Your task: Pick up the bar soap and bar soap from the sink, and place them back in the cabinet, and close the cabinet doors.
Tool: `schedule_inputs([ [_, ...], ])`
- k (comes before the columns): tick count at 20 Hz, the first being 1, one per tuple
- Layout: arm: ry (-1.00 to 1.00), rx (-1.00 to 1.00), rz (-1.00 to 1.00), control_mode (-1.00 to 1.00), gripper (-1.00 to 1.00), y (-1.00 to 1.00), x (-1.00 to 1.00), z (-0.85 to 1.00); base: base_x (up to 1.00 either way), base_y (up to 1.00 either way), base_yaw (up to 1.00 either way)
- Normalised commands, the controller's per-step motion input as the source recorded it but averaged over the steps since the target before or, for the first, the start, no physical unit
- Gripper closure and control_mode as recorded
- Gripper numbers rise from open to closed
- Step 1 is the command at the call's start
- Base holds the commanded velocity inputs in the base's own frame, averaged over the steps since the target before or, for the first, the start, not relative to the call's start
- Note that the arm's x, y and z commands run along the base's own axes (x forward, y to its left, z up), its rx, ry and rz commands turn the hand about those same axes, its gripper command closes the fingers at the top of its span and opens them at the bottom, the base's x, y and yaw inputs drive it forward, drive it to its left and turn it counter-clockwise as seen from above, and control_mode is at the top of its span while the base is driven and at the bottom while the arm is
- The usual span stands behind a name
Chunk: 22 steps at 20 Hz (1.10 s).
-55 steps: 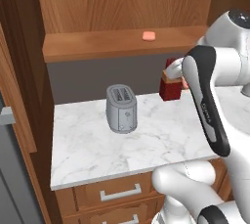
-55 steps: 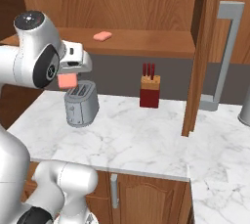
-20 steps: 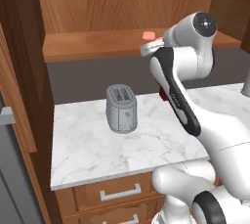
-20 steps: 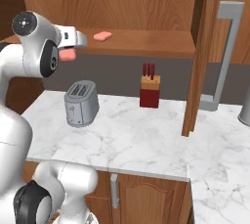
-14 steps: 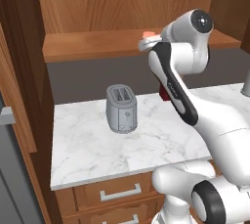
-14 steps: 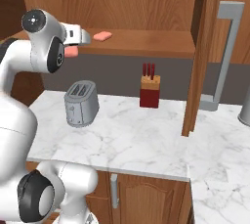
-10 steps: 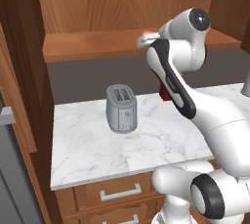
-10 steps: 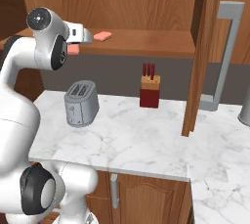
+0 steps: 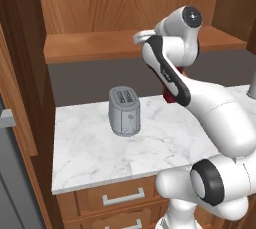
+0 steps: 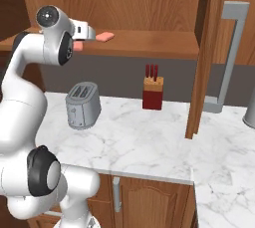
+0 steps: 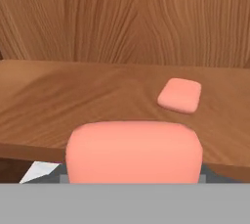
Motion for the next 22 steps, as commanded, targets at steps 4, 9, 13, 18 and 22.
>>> schedule_inputs([
  [4, 0.00, 0.00, 0.00, -1.00, 1.00, 0.12, 0.38, 0.00, 0.00, 0.00, 0.00],
  [9, 0.00, 0.00, 0.00, -1.00, 1.00, 0.11, 0.36, -0.02, 0.00, 0.00, 0.00],
  [13, 0.00, 0.00, 0.00, -1.00, 1.00, 0.14, 0.36, -0.10, 0.00, 0.00, 0.00],
  [18, 0.00, 0.00, 0.00, -1.00, 1.00, 0.17, 0.37, -0.16, 0.00, 0.00, 0.00],
  [22, 0.00, 0.00, 0.00, -1.00, 1.00, 0.16, 0.38, -0.13, 0.00, 0.00, 0.00],
])
